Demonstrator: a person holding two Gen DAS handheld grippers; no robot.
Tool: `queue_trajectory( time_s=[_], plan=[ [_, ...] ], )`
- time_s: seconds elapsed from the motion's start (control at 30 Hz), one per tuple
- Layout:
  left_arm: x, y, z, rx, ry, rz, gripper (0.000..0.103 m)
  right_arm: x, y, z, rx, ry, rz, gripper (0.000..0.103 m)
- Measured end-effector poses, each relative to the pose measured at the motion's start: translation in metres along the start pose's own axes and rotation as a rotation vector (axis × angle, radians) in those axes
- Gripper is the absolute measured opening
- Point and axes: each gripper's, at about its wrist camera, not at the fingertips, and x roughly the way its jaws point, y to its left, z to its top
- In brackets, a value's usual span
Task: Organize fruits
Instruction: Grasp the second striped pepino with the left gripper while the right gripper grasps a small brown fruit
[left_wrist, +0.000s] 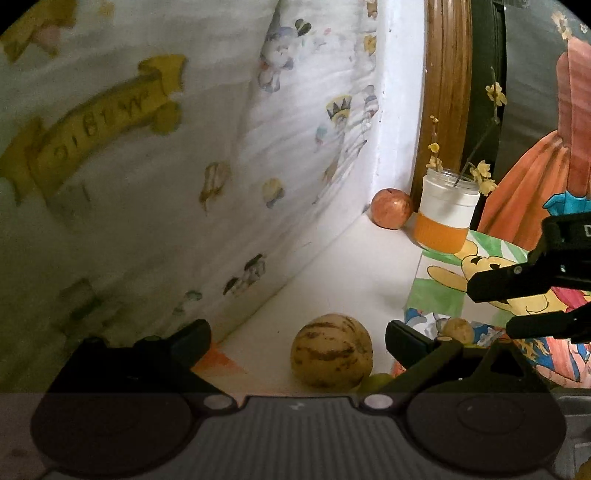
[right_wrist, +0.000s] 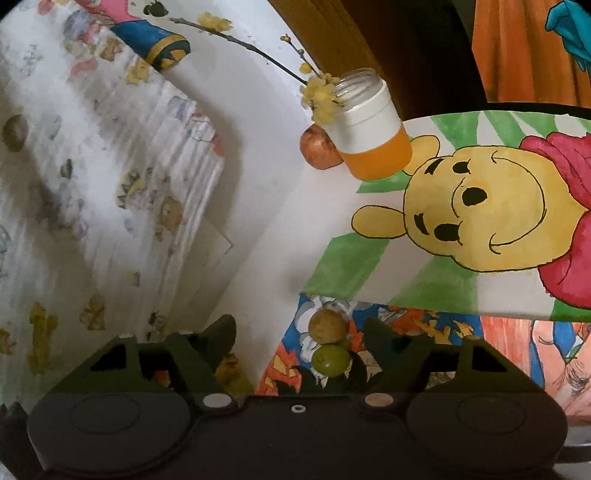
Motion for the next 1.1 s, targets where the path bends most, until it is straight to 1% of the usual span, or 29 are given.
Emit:
queue_trajectory(
  time_s=[0.13,0.2,0.27,0.33,0.4,0.47,0.6,0.73,0.8,0.9,1.03,1.1],
  plan=[
    [0.005,0.0,-0.003,0.004,0.013,-0.026,0.098,0.007,-0.003,-0.001,-0.008,-0.009,-0.031,0.071],
    [0.005,0.001,-0.004,0.001,0.01,-0.032,0.096,0.012,-0.003,-0.002,-0.02,0.001,-0.05,0.066],
    [0.006,0.003,-0.005,-0.004,0.011,-0.038,0.091,0.015,-0.004,-0.003,-0.028,0.007,-0.056,0.065],
    [0.008,0.004,-0.006,-0.009,0.016,-0.038,0.089,0.017,0.0,-0.004,-0.065,-0.004,-0.079,0.064],
    [0.007,0.006,-0.007,-0.019,0.017,-0.05,0.088,0.019,0.004,-0.006,-0.111,-0.013,-0.098,0.06],
    [0.008,0.007,-0.007,-0.026,0.012,-0.055,0.087,0.021,0.005,-0.007,-0.127,-0.014,-0.1,0.058],
    [0.007,0.009,-0.008,-0.038,0.013,-0.071,0.084,0.027,0.006,-0.008,-0.143,-0.011,-0.12,0.049],
    [0.008,0.013,-0.009,-0.079,0.021,-0.095,0.079,0.03,0.005,-0.01,-0.137,-0.004,-0.104,0.043],
    [0.01,0.015,-0.009,-0.096,0.034,-0.109,0.078,0.031,0.004,-0.009,-0.139,-0.006,-0.104,0.039],
    [0.012,0.017,-0.01,-0.11,0.047,-0.128,0.074,0.032,0.006,-0.01,-0.148,-0.004,-0.105,0.035],
    [0.012,0.017,-0.01,-0.109,0.048,-0.146,0.065,0.032,0.004,-0.01,-0.132,-0.005,-0.086,0.034],
    [0.011,0.016,-0.01,-0.106,0.045,-0.156,0.059,0.033,0.002,-0.009,-0.122,-0.001,-0.08,0.03]
  ],
)
